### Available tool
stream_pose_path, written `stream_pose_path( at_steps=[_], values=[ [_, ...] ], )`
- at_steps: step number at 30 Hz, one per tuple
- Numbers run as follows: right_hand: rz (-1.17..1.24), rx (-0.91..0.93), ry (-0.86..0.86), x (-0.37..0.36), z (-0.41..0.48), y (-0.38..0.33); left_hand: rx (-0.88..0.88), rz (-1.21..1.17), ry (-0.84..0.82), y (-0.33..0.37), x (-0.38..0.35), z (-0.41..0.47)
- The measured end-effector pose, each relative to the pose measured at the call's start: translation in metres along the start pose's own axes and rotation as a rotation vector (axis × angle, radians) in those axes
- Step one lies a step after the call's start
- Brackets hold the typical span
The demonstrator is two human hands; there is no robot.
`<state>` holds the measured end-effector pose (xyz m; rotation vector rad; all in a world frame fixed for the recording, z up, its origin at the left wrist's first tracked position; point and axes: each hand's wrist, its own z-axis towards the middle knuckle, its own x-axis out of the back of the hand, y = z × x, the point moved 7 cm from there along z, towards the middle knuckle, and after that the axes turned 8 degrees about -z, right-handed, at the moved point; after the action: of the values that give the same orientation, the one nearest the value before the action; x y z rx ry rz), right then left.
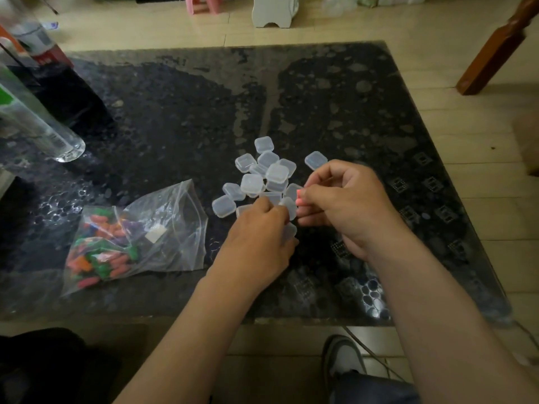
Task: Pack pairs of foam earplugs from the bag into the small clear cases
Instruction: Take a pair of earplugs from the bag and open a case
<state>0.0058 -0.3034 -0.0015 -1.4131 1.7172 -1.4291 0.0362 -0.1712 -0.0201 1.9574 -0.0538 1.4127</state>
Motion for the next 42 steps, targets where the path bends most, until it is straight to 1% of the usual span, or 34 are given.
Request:
stream_pose_path(
  at_steps=[2, 4, 6, 11, 13, 16, 20, 25, 28, 31, 34, 36, 40, 42],
  values=[
    [-0.004, -0.007, 0.013, 0.001, 0.000, 0.000, -0.004, 0.040, -0.021, 0.000, -0.004, 0.001],
    [0.013, -0.017, 0.015, 0.002, 0.001, 0.001, -0.012, 0.029, -0.010, 0.000, -0.004, 0.001],
    [0.018, -0.026, 0.015, 0.004, 0.002, 0.001, -0.022, -0.057, 0.031, -0.002, 0.001, 0.000],
    [0.056, -0.109, 0.044, 0.007, 0.003, 0.005, -0.046, -0.334, 0.254, -0.008, 0.037, -0.005],
    [0.060, -0.142, 0.008, 0.003, 0.003, 0.007, -0.045, -0.412, 0.276, -0.010, 0.045, -0.008],
    [0.063, -0.127, -0.053, -0.007, 0.001, 0.005, -0.083, -0.425, 0.267, -0.009, 0.050, -0.012],
    [0.057, -0.074, -0.085, -0.015, -0.002, 0.000, -0.149, -0.432, 0.258, -0.008, 0.052, -0.014],
    [0.035, -0.108, -0.086, -0.022, -0.002, 0.002, -0.166, -0.378, 0.293, -0.014, 0.058, -0.015],
    [0.037, -0.137, -0.127, -0.029, -0.004, 0.002, -0.192, -0.361, 0.318, -0.016, 0.061, -0.016],
    [0.097, -0.170, -0.189, -0.038, -0.006, 0.000, -0.219, -0.371, 0.359, -0.016, 0.064, -0.019],
    [0.162, -0.150, -0.279, -0.045, -0.008, -0.003, -0.282, -0.404, 0.452, -0.011, 0.070, -0.022],
    [0.206, -0.142, -0.301, -0.047, -0.009, -0.005, -0.312, -0.452, 0.491, -0.012, 0.072, -0.023],
    [0.244, -0.124, -0.268, -0.044, -0.009, -0.008, -0.315, -0.563, 0.476, -0.018, 0.074, -0.024],
    [0.237, -0.080, -0.236, -0.042, -0.008, -0.009, -0.302, -0.646, 0.452, -0.018, 0.073, -0.023]
  ],
)
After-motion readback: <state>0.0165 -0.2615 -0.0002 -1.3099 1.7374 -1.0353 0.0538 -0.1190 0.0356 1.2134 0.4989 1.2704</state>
